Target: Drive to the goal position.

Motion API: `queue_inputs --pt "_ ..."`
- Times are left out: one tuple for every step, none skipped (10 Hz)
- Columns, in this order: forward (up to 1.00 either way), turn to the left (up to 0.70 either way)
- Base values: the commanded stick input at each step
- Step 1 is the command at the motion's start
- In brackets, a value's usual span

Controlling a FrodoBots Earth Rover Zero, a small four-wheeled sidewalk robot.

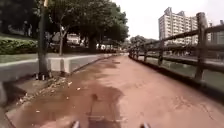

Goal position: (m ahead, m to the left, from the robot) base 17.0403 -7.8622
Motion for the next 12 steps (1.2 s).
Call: queue_inputs --pt "0.7 0.0" --pt "0.7 0.0" --pt "0.7 0.0" --pt "0.7 0.0" --pt "0.7 0.0" --pt "0.7 0.0" --pt "0.7 0.0" --pt "0.7 0.0" --pt "0.7 0.0" --pt "0.7 0.0" --pt "0.7 0.0" --pt "0.7 0.0"
